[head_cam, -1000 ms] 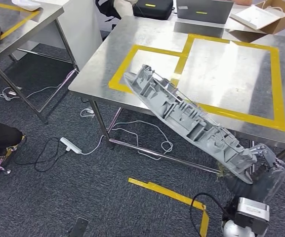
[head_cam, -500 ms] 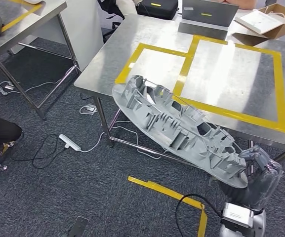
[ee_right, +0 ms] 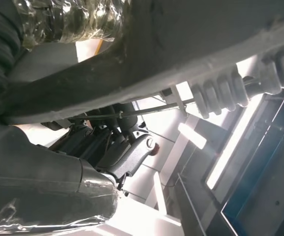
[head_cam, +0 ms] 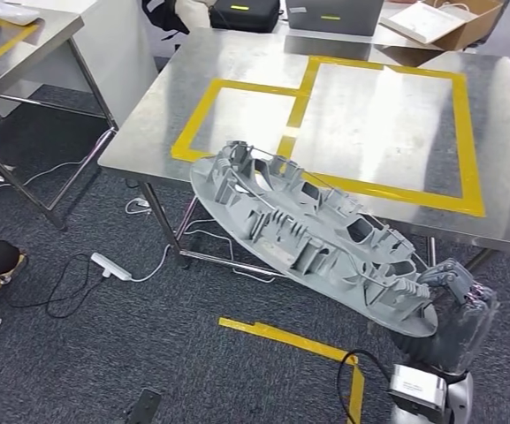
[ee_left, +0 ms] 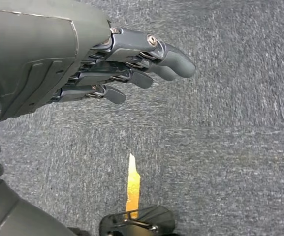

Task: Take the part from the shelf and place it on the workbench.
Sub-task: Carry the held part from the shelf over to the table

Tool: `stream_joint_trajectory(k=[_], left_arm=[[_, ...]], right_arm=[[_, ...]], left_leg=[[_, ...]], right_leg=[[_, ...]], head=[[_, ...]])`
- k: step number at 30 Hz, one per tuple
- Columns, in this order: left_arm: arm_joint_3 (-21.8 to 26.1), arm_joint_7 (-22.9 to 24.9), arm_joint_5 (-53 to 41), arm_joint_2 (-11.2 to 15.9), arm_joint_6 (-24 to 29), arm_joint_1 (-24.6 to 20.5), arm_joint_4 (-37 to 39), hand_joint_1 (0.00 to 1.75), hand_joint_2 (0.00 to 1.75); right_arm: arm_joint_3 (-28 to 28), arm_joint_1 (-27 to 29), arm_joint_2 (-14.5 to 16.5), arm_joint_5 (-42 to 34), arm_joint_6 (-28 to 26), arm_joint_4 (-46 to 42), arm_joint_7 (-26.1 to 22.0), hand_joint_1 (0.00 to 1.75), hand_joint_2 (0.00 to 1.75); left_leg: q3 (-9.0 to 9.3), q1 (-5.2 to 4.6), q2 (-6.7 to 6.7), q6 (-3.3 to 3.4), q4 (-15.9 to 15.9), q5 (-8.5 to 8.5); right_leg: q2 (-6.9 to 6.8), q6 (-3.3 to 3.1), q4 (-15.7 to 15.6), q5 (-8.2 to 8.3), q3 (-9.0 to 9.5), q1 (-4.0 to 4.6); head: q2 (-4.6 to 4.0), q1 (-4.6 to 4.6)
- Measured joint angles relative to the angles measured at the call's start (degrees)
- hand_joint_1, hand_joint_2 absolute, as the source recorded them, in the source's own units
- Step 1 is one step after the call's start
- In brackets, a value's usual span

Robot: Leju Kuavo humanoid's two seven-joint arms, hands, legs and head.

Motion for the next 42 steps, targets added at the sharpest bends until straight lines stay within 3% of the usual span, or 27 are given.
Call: stream_joint_trajectory(k=[1,2,3,5,7,9,11,14,16,17,20,21,23,25,27,28,30,31,32,33,34,36,37,38,42], left_arm=[[-0.02,0.00,0.00,-0.01,0.00,0.04,0.00,0.00,1.75],[-0.03,0.00,0.00,-0.01,0.00,0.07,0.00,0.00,1.75],[-0.04,0.00,0.00,0.00,0.00,0.08,0.00,0.00,1.75],[-0.05,0.00,0.01,0.12,0.01,0.08,0.00,0.00,1.75],[-0.07,0.01,0.01,0.23,0.02,0.02,0.00,0.00,1.75],[-0.08,0.02,0.01,0.15,0.07,-0.07,0.00,0.00,1.75],[-0.09,0.01,0.02,0.02,0.14,-0.16,0.00,0.00,1.75],[-0.09,0.02,0.03,-0.07,0.17,-0.05,0.00,0.00,1.75],[-0.09,0.02,0.04,-0.07,0.20,0.05,0.00,0.00,1.75],[-0.09,0.02,0.04,-0.08,0.21,0.05,0.00,0.00,1.75],[-0.09,0.02,0.02,-0.12,0.22,-0.02,0.00,0.00,1.75],[-0.09,0.02,0.02,-0.13,0.22,-0.06,0.00,0.00,1.75],[-0.10,0.03,0.00,-0.12,0.22,-0.18,0.00,0.00,1.75],[-0.11,0.04,-0.03,-0.13,0.26,-0.27,0.00,0.00,1.75],[-0.11,0.04,-0.06,-0.14,0.28,-0.29,0.00,0.00,1.75],[-0.11,0.04,-0.07,-0.14,0.27,-0.27,0.00,0.00,1.75],[-0.11,0.04,-0.07,-0.13,0.22,-0.12,0.00,0.00,1.75],[-0.11,0.04,-0.07,-0.12,0.18,0.00,0.00,0.00,1.75],[-0.11,0.04,-0.07,-0.12,0.14,0.11,0.00,0.00,1.75],[-0.11,0.04,-0.07,-0.12,0.10,0.19,0.00,0.00,1.75],[-0.11,0.04,-0.07,-0.11,0.09,0.21,0.00,0.00,1.75],[-0.11,0.04,-0.08,-0.07,0.10,0.17,0.00,0.00,1.75],[-0.11,0.05,-0.08,-0.04,0.13,0.10,0.00,0.00,1.75],[-0.11,0.03,-0.09,-0.03,0.15,0.02,0.00,0.00,1.75],[-0.33,-0.37,-0.50,-0.07,-0.33,-0.09,0.00,0.00,1.75]], right_arm=[[0.05,0.02,-0.07,-0.01,0.07,0.02,0.03,1.75,1.75],[0.07,0.03,-0.11,-0.01,0.14,0.03,0.06,1.75,1.75],[0.08,0.03,-0.13,-0.01,0.21,0.03,0.09,1.75,1.75],[0.11,0.00,-0.14,-0.01,0.30,0.03,0.15,1.75,1.75],[0.14,-0.02,-0.16,-0.02,0.35,0.03,0.22,1.75,1.75],[0.15,0.08,-0.21,-0.02,0.37,0.03,0.31,1.75,1.75],[0.15,0.12,-0.35,-0.01,0.40,0.00,0.34,1.75,1.75],[0.22,-0.04,-0.61,0.25,0.74,0.05,0.41,1.75,1.75],[0.24,0.06,-0.88,0.59,0.99,0.22,0.56,1.75,1.75],[0.24,0.12,-1.02,0.69,1.04,0.32,0.62,1.75,1.75],[0.25,0.17,-1.20,0.77,1.07,0.43,0.65,1.75,1.75],[0.26,0.15,-1.21,0.77,1.06,0.44,0.65,1.75,1.75],[0.27,0.19,-1.22,0.89,1.01,0.48,0.73,1.75,1.75],[0.27,0.37,-1.24,1.34,0.91,0.52,0.86,1.75,1.75],[0.27,0.46,-1.25,1.72,0.85,0.57,0.91,1.75,1.75],[0.29,0.46,-1.25,1.78,0.85,0.60,0.91,1.75,1.75],[0.33,0.43,-1.25,1.81,0.84,0.69,0.91,1.75,1.75],[0.35,0.45,-1.24,1.83,0.83,0.75,0.92,1.75,1.75],[0.35,0.46,-1.25,1.83,0.81,0.80,0.93,1.75,1.75],[0.35,0.47,-1.25,1.89,0.78,0.84,0.95,1.75,1.75],[0.35,0.48,-1.24,2.29,0.62,0.86,0.96,1.75,1.75],[0.34,0.52,-1.19,4.72,-0.40,0.86,1.26,1.75,1.75],[0.33,0.58,-1.15,6.15,-1.05,0.86,1.58,1.75,1.75],[0.31,0.66,-1.11,7.10,-1.61,0.87,2.04,1.75,1.75],[0.22,0.74,-1.08,6.47,-2.05,0.93,2.79,1.75,1.75]], left_leg=[[-0.50,0.00,-0.06,0.10,0.84,0.43],[0.04,-0.01,-0.25,0.32,-0.51,1.94],[1.45,-0.02,-0.72,0.65,-3.63,4.07],[4.68,0.02,-2.89,1.54,-10.57,7.34],[6.14,0.01,-4.24,2.00,-13.87,7.79],[6.34,0.11,-3.46,2.04,-14.68,7.68],[6.51,0.37,-2.34,2.30,-15.34,8.00],[6.58,0.36,-0.49,2.70,-15.61,8.08],[6.56,0.29,0.84,2.73,-15.59,8.01],[6.59,0.28,1.43,2.68,-15.58,7.96],[6.82,0.26,2.49,2.33,-15.56,7.76],[6.84,0.11,2.67,2.10,-15.47,7.65],[6.84,-0.17,2.96,1.56,-15.30,7.59],[6.82,-0.22,3.27,1.10,-15.19,7.61],[6.41,-0.03,2.45,0.55,-13.99,6.50],[5.57,0.08,1.65,0.25,-11.99,5.08],[2.50,0.24,0.27,-0.14,-4.97,1.29],[0.91,0.28,0.06,-0.25,-1.54,-0.02],[-0.05,0.29,0.00,-0.27,0.44,-0.29],[-0.10,0.30,-0.02,-0.22,0.42,0.58],[0.87,0.30,-0.04,-0.07,-1.76,2.43],[4.19,0.25,-0.40,0.43,-8.98,6.48],[5.52,0.22,-0.60,0.67,-12.00,7.47],[6.24,0.17,-0.80,0.86,-13.79,7.79],[6.38,0.28,-0.79,1.72,-14.96,7.76]], right_leg=[[0.55,-0.03,0.02,0.01,0.00,0.04],[1.16,-0.03,0.03,0.01,0.05,0.09],[1.79,-0.02,0.04,0.01,0.13,0.14],[2.93,0.14,0.12,0.04,0.12,0.22],[3.89,0.64,0.22,0.20,-0.32,0.14],[4.64,1.36,0.14,0.38,-0.86,0.00],[3.36,1.95,1.62,-0.73,-1.89,0.08],[0.26,2.64,11.31,-5.65,-6.55,-0.03],[-0.37,3.04,15.71,-6.73,-8.64,-0.12],[-0.61,3.13,14.82,-5.72,-8.14,-0.14],[-1.83,2.98,5.42,-1.12,-3.13,-0.13],[-2.28,2.81,2.64,-0.45,-1.51,-0.02],[-2.69,2.33,-0.38,-0.11,0.31,0.15],[-2.41,1.70,-0.51,-0.09,0.42,0.19],[-2.17,1.04,-0.63,0.07,0.43,0.02],[-2.09,0.71,-0.72,0.15,0.48,-0.12],[-1.85,0.29,-0.72,0.15,0.46,-0.16],[-1.64,0.21,-0.70,0.14,0.46,-0.13],[-1.38,0.18,-0.69,0.13,0.48,-0.11],[-1.09,0.19,-0.67,0.13,0.53,-0.10],[-0.81,0.21,-0.65,0.11,0.62,-0.10],[-0.36,0.41,-0.58,0.00,0.77,0.01],[-0.19,0.62,-0.46,-0.05,0.70,0.11],[-0.10,0.89,-0.37,-0.05,0.53,0.18],[-0.14,2.16,0.30,-0.59,-0.30,0.06]], head=[[0.00,-0.01],[0.00,0.00],[0.00,-0.01],[0.00,0.04],[0.00,0.01],[0.00,-0.08],[0.00,0.18],[0.00,0.63],[0.00,0.63],[0.00,0.64],[0.00,0.63],[0.00,0.62],[0.00,0.52],[0.00,0.46],[0.00,0.36],[0.00,0.26],[0.00,0.07],[0.00,0.08],[0.00,0.08],[0.00,0.08],[0.00,0.08],[0.00,0.07],[0.00,0.07],[0.00,0.13],[0.00,0.25]])
